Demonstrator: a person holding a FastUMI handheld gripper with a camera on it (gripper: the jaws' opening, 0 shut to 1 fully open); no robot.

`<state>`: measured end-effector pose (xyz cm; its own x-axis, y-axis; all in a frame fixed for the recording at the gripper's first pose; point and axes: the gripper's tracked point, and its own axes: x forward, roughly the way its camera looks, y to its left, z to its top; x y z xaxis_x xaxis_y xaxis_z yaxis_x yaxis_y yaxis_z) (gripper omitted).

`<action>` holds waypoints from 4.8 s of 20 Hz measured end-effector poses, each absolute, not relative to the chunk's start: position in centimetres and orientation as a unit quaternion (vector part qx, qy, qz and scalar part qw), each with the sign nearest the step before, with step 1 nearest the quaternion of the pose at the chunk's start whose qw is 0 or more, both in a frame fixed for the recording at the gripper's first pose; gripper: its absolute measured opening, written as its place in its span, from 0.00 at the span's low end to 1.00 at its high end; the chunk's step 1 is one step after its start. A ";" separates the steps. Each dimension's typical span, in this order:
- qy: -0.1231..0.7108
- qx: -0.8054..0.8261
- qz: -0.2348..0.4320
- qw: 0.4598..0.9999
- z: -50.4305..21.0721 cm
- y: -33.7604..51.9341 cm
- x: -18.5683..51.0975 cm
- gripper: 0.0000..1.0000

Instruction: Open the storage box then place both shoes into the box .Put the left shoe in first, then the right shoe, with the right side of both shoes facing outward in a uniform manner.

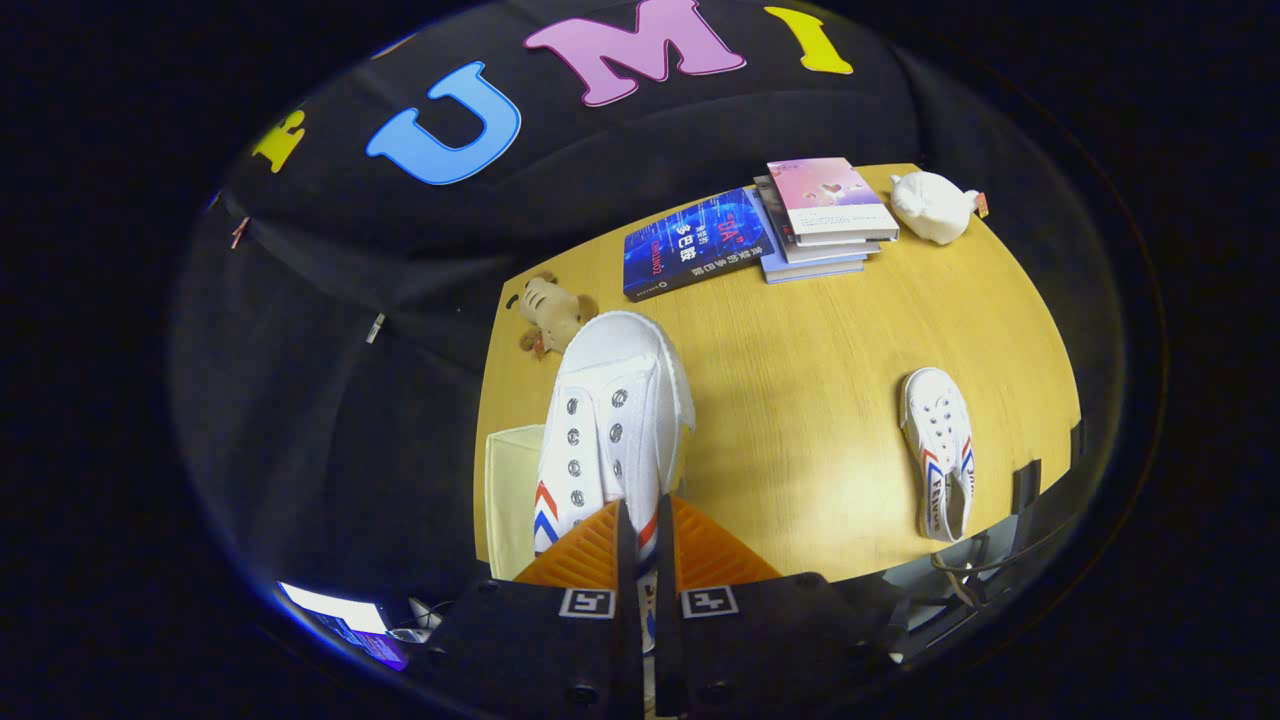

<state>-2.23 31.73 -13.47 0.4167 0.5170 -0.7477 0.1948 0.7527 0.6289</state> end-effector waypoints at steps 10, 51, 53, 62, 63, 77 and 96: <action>0.584 0.316 0.143 0.734 -16.4 43.4 -4.0 0.09; 0.496 0.349 0.056 0.793 -20.1 15.5 -2.3 0.97; 0.500 0.350 0.032 0.792 -22.0 12.0 -3.1 0.97; 0.548 0.313 -0.015 0.776 -31.3 3.7 -7.4 0.97; 0.554 0.310 -0.013 0.772 -32.4 3.7 -7.8 0.97; 0.630 0.302 0.023 0.715 -42.2 5.8 -10.4 0.96; 0.635 0.314 0.016 0.706 -44.4 8.5 -10.9 0.15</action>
<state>-10.91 8.48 -44.36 0.1936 0.4219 -0.8857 0.3765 0.8017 0.4642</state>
